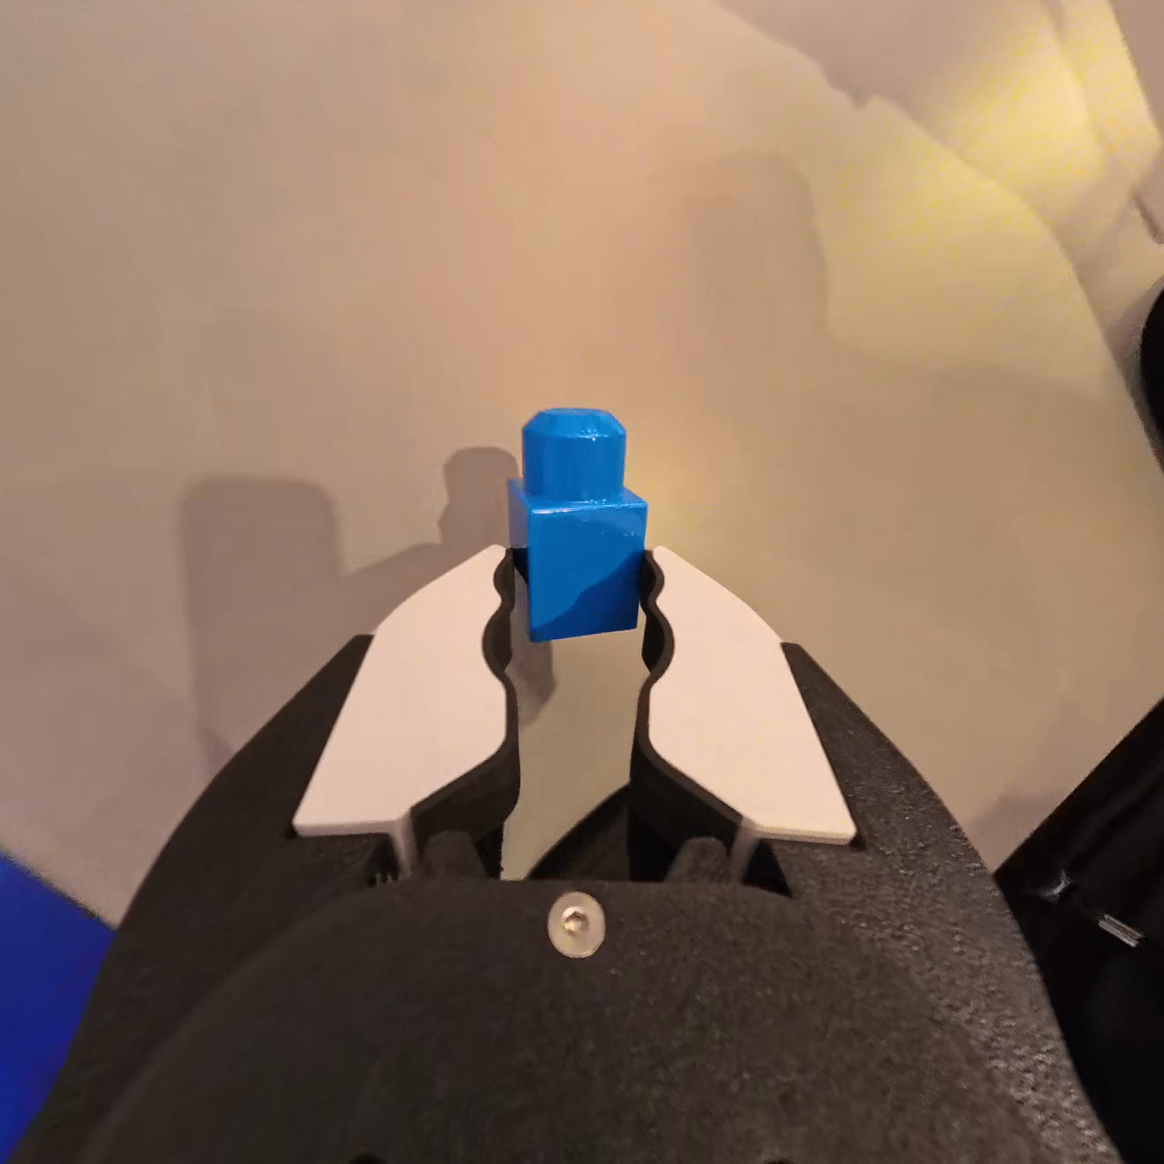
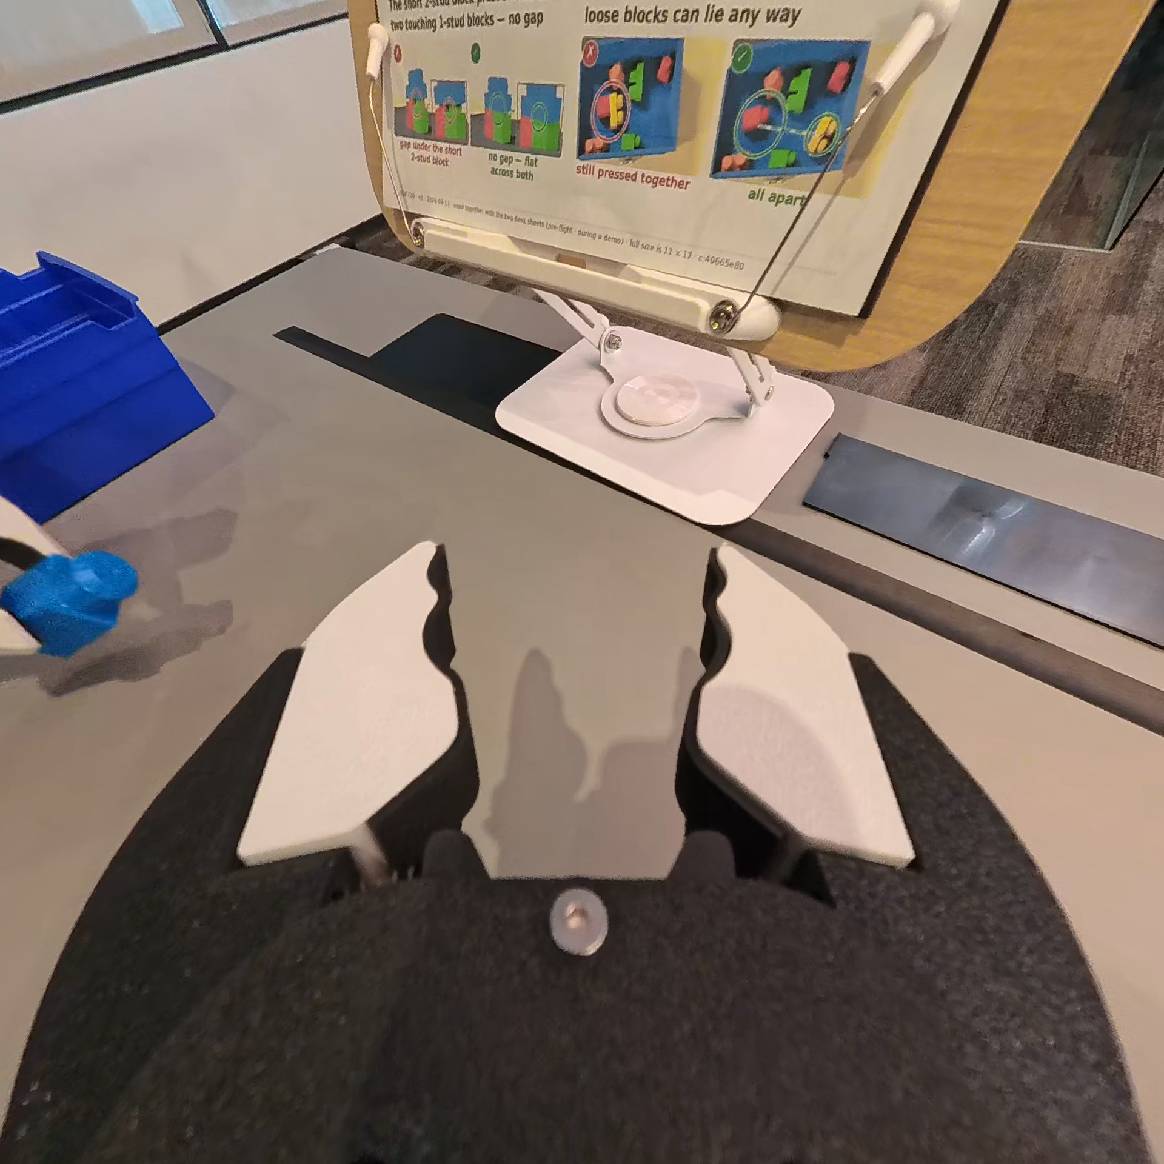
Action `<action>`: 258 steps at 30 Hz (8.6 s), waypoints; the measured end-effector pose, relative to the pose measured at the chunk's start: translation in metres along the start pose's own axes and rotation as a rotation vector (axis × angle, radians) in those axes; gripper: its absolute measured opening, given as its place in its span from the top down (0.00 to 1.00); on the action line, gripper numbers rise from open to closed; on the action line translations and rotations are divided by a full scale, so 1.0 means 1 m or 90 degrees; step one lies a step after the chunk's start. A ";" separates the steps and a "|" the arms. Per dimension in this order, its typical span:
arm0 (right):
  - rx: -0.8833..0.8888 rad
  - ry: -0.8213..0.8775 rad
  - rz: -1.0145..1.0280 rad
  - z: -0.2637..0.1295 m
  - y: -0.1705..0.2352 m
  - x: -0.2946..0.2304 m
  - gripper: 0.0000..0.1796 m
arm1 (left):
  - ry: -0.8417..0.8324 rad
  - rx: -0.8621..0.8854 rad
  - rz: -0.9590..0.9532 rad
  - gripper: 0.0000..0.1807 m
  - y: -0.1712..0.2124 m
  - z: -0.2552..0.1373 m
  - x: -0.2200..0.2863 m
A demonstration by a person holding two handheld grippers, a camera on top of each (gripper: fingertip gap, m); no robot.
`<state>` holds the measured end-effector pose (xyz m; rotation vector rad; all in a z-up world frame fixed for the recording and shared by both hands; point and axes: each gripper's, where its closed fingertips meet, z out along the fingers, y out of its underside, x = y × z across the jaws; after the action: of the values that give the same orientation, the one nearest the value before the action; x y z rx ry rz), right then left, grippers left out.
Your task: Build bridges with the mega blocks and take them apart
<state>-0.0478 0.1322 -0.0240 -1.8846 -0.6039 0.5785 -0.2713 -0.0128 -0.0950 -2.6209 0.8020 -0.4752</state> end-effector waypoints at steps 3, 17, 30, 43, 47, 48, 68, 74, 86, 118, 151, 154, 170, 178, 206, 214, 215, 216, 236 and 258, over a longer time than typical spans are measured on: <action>-0.007 -0.008 0.001 0.002 0.002 -0.002 0.57 | 0.007 -0.036 -0.016 0.79 0.010 0.021 -0.001; -0.008 -0.016 0.020 0.000 0.005 0.004 0.57 | -0.012 0.010 -0.017 0.72 0.005 0.029 0.003; -0.036 -0.006 -0.002 0.006 0.015 0.006 0.57 | -0.425 -0.002 -0.134 0.79 0.078 -0.187 -0.253; -0.023 -0.033 0.044 0.008 0.019 0.013 0.58 | -0.477 -0.125 -0.117 0.74 0.119 -0.131 -0.346; -0.040 -0.030 0.041 0.011 0.025 0.016 0.58 | -0.480 -0.166 -0.115 0.74 0.123 -0.122 -0.348; -0.042 -0.032 0.041 0.011 0.026 0.015 0.58 | -0.474 -0.181 -0.117 0.74 0.126 -0.117 -0.345; -0.079 -0.073 0.052 0.022 0.043 0.007 0.58 | -0.428 -0.091 -0.206 0.72 0.117 -0.123 -0.329; -0.054 -0.093 0.089 0.020 0.036 0.006 0.58 | -0.339 0.032 -0.471 0.74 0.102 -0.121 -0.332; -0.039 -0.088 0.088 0.013 0.029 0.010 0.60 | -0.386 0.036 -0.550 0.74 0.109 -0.115 -0.347; -0.034 -0.099 0.089 0.010 0.020 0.011 0.61 | -0.307 -0.056 -0.374 0.80 0.130 -0.100 -0.322; -0.012 -0.129 0.116 0.009 0.014 0.008 0.61 | -0.060 -0.052 0.080 0.78 0.022 0.038 -0.057; -0.006 -0.132 0.129 0.008 0.014 0.013 0.61 | -0.070 -0.049 0.099 0.71 0.022 0.027 -0.058; -0.020 -0.125 0.154 0.010 0.025 0.026 0.61 | 0.137 0.038 0.008 0.88 0.010 0.014 -0.048; -0.025 -0.130 0.137 0.012 0.020 0.020 0.61 | 0.170 0.056 -0.022 0.91 0.012 0.015 -0.046; -0.032 -0.137 0.138 0.013 0.022 0.017 0.61 | 0.117 0.024 0.086 0.92 0.002 0.022 -0.036; -0.034 -0.142 0.143 0.013 0.024 0.017 0.61 | 0.114 0.029 0.092 0.93 0.001 0.023 -0.034; -0.034 -0.142 0.143 0.013 0.024 0.017 0.61 | 0.115 0.028 0.090 0.93 0.001 0.023 -0.034; -0.034 -0.142 0.142 0.013 0.024 0.017 0.61 | 0.106 0.027 0.089 0.93 0.001 0.022 -0.036; -0.063 -0.150 0.121 0.021 0.031 0.007 0.61 | -0.004 0.231 -0.276 0.90 0.036 -0.138 -0.195; -0.095 -0.154 0.116 0.027 0.042 0.005 0.61 | -0.283 0.049 -0.226 0.78 0.154 -0.122 -0.156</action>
<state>-0.0548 0.1390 -0.0730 -2.0391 -0.6493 0.9111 -0.5157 -0.0692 -0.0863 -2.6524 0.1757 -0.0008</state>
